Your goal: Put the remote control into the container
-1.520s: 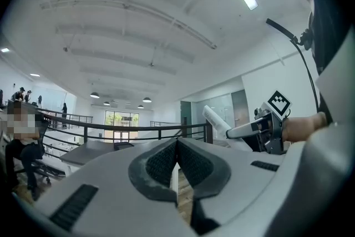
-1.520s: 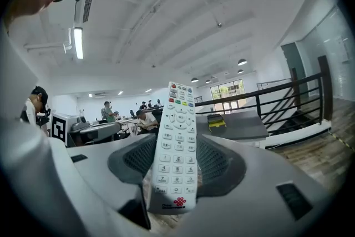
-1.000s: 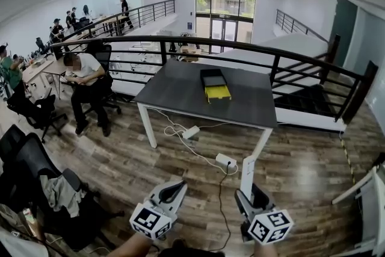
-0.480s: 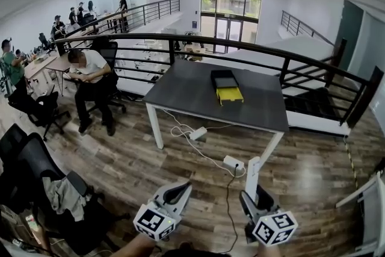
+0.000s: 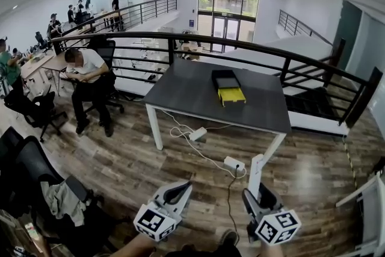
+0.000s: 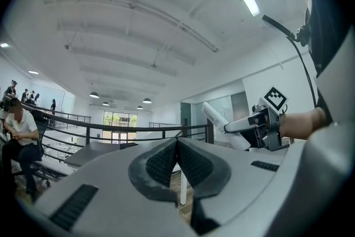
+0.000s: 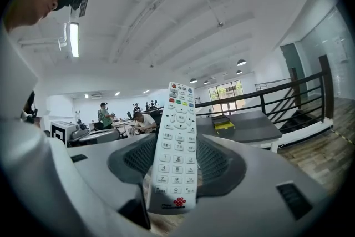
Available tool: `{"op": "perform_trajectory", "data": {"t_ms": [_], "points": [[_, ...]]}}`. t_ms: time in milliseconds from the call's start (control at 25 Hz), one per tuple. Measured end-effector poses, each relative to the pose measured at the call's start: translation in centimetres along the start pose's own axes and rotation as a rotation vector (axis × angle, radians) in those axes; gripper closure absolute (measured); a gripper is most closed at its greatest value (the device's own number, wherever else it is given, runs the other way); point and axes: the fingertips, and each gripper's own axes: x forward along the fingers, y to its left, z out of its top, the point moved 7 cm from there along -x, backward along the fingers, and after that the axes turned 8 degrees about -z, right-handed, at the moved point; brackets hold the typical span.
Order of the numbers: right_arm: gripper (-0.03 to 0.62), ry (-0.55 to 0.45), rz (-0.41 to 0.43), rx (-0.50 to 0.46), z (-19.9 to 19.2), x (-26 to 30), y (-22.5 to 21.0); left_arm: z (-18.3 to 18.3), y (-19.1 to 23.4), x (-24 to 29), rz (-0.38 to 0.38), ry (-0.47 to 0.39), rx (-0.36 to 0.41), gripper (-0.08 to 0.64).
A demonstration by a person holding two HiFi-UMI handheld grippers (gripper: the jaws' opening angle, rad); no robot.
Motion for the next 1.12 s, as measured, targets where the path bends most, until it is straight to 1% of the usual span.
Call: {"op": "perform_trajectory", "data": {"t_ms": [120,240,480,640,920,1120], "points": [[0.362,0.002,0.016,0.015,0.0,1.4,-0.8,0.1,0.6,1.0,0.015,0.015,-0.008,0.555],[0.362,0.007,0.043,0.010,0.5,3.0,-2.3,0.6,1.0,2.8,0.041,0.020,-0.004,0.555],[0.362,-0.024,0.095,0.014,3.3,6.0,-5.9,2.0,1.6,7.3,0.073,0.023,0.030,0.555],[0.362,-0.030,0.110,0.013,4.8,7.9,-9.3,2.5,2.2,11.4,0.088,0.020,0.029,0.555],[0.362,-0.037,0.125,0.022,7.2,10.1,-15.4,2.4,2.4,18.4,0.101,0.042,0.039,0.555],[0.362,-0.033,0.131,0.040,8.2,11.6,-20.1,2.7,2.1,23.2,0.113,0.052,0.043,0.555]]}}
